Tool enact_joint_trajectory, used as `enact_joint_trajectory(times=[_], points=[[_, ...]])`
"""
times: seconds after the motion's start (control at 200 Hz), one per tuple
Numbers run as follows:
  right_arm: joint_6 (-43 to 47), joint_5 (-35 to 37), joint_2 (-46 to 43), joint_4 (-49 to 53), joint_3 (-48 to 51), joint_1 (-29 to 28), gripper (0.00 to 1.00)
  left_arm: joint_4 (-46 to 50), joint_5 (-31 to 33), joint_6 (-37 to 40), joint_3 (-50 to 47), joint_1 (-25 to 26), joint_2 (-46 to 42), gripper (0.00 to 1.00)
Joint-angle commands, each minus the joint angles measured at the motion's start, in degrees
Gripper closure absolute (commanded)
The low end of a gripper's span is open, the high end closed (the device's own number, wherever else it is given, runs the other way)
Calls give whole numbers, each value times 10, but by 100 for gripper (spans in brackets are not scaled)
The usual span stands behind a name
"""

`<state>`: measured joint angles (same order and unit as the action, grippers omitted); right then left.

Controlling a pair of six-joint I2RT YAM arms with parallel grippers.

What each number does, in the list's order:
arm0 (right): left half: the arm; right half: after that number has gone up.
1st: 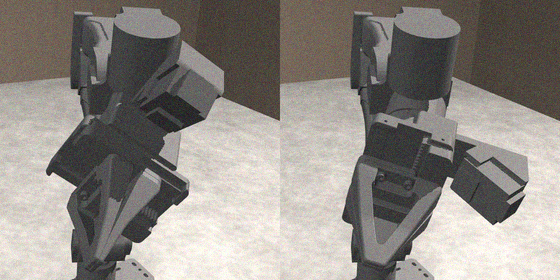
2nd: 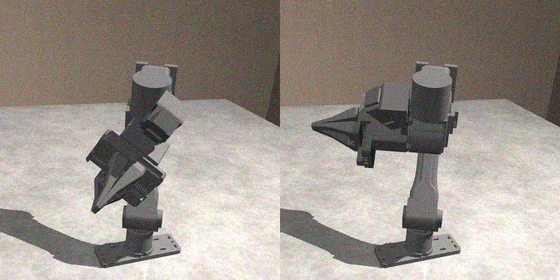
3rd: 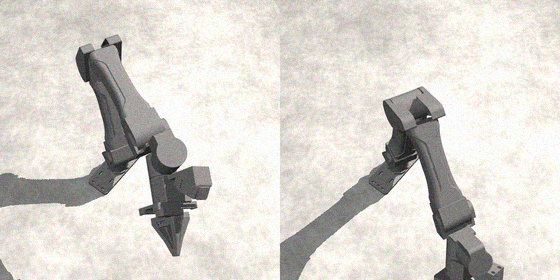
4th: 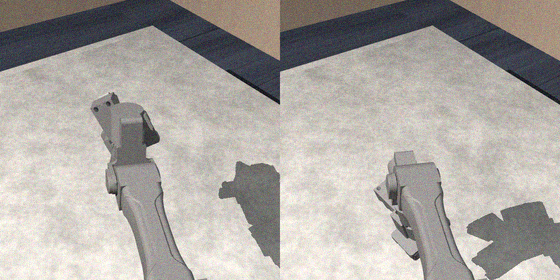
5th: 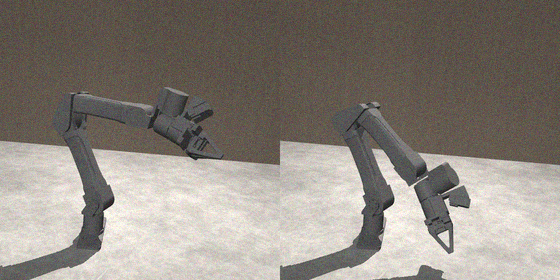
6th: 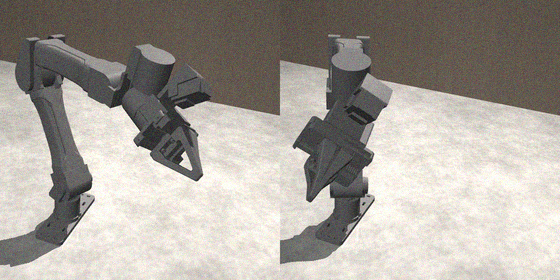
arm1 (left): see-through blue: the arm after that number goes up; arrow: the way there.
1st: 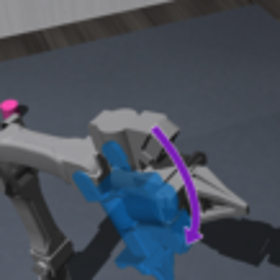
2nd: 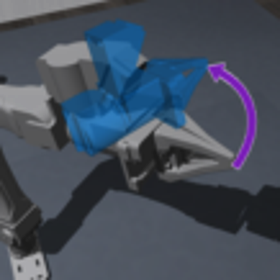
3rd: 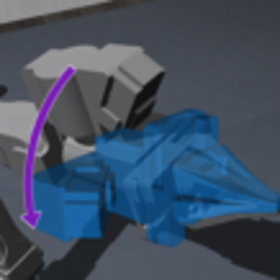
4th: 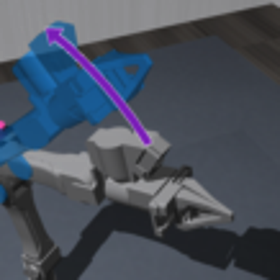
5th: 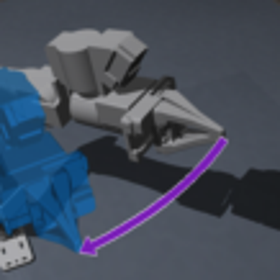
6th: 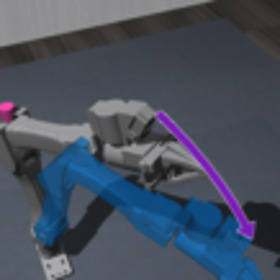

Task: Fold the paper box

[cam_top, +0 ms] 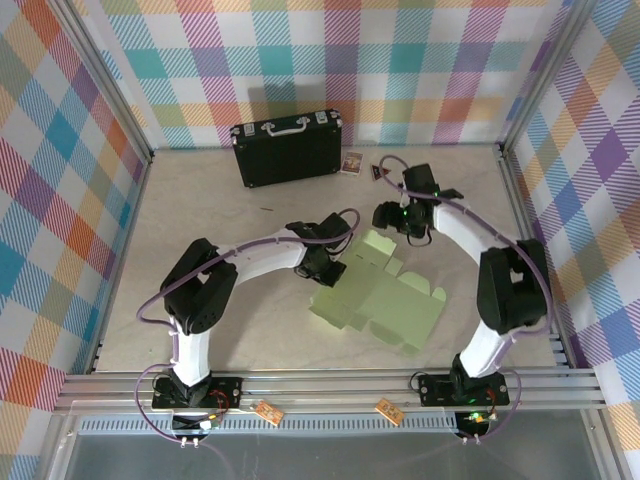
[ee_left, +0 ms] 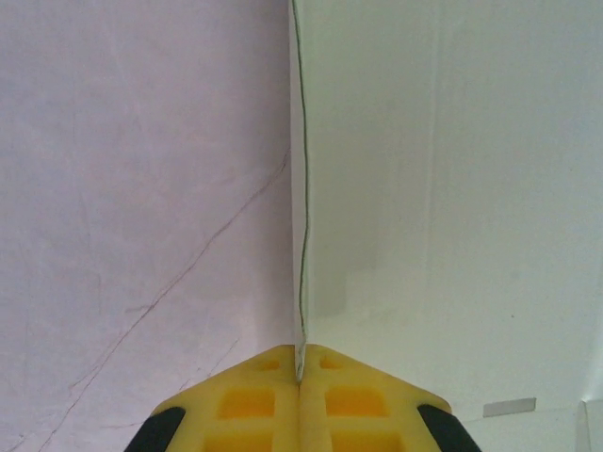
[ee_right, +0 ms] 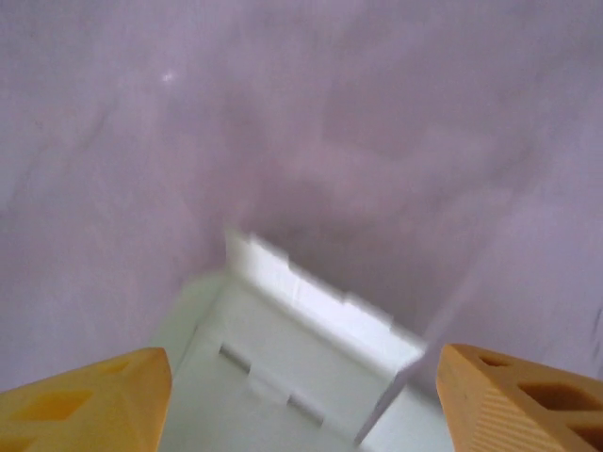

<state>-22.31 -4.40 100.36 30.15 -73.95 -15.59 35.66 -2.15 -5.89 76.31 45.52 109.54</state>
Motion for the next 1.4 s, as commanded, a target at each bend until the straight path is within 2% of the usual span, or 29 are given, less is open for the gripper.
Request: enact_joint_trajectory(times=[0.0, 0.155, 0.27, 0.45, 0.505, 0.59, 0.76, 0.965, 1.06, 1.12, 1.175, 1.245, 1.395], points=[[80, -8, 57, 76, -41, 17, 21, -31, -38, 43, -38, -17, -21, 100], [141, -93, 87, 74, -50, 18, 19, -61, -83, 67, -62, -43, -41, 100], [157, -145, 114, 84, -63, 18, 19, -69, -82, 84, -71, -50, -46, 100], [156, -237, 148, 72, -56, 16, 25, -70, -81, 88, -71, -57, -30, 100], [157, -255, 155, 75, -59, 14, 30, -70, -80, 85, -71, -60, -29, 100], [159, -279, 143, 70, -45, 5, 36, -67, -85, 66, -69, -67, -29, 100], [150, -314, 65, 22, 24, -20, 40, -74, -96, 32, -79, -77, -32, 100], [149, -316, 3, -15, 77, -52, 46, -66, -82, -1, -76, -82, -32, 100], [146, -291, 10, -9, 76, -59, 47, -67, -83, -8, -77, -86, -32, 100], [140, -250, 22, 0, 69, -59, 48, -70, -83, -9, -78, -85, -32, 100], [133, -204, 34, 11, 58, -59, 44, -74, -90, -6, -82, -85, -36, 100], [131, -164, 49, 27, 42, -59, 35, -87, -105, -4, -92, -85, -47, 100], [141, -130, 64, 35, 28, -60, 35, -97, -121, -3, -106, -85, -80, 100]])
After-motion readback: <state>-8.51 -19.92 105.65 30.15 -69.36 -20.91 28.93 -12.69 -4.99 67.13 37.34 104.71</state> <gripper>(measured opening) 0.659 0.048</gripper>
